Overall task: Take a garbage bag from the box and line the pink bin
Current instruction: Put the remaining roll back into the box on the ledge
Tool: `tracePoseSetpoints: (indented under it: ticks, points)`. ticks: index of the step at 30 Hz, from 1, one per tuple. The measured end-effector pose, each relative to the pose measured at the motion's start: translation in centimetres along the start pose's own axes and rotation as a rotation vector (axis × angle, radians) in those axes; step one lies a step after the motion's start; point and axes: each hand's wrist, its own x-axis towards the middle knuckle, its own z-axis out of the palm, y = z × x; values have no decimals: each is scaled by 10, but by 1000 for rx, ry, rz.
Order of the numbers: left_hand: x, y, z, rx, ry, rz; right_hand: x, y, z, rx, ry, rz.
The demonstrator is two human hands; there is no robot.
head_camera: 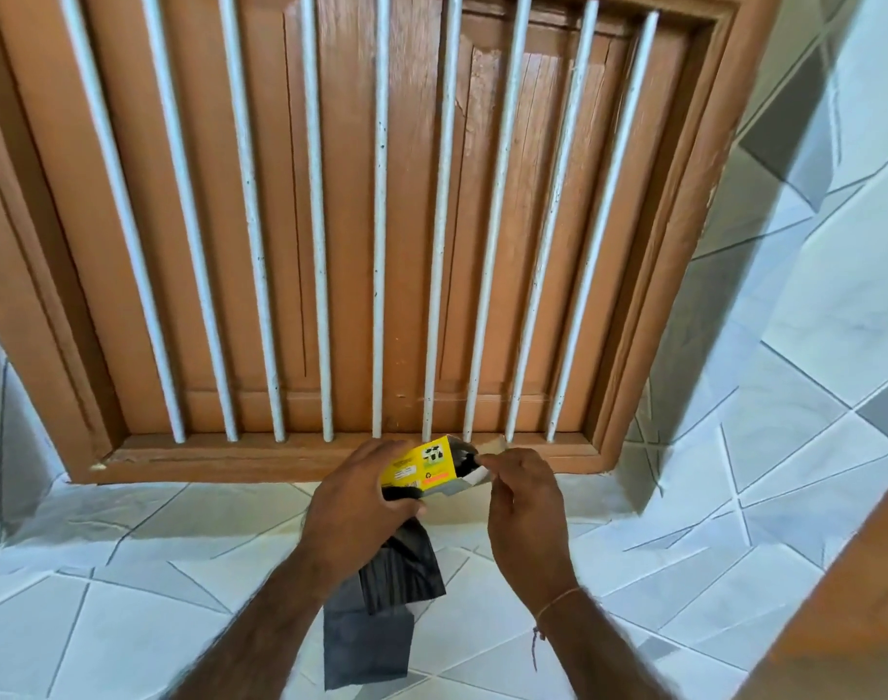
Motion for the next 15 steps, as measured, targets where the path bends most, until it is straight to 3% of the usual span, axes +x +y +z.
tracePoseSetpoints:
  ticks: [3, 5, 9, 13, 15]
  points:
    - [-3, 1, -4, 31, 10, 3, 9, 3, -3, -127, -189, -101]
    - [-4, 1, -6, 22, 19, -8, 13, 3, -6, -34, -263, -95]
    - [-1, 5, -7, 11, 54, -17, 28, 5, -22, 338, -51, 225]
    - [3, 16, -3, -4, 59, -12, 35, 13, -22, 634, -236, 502]
    - [5, 23, 2, -17, 45, -13, 33, 13, -17, 684, -174, 518]
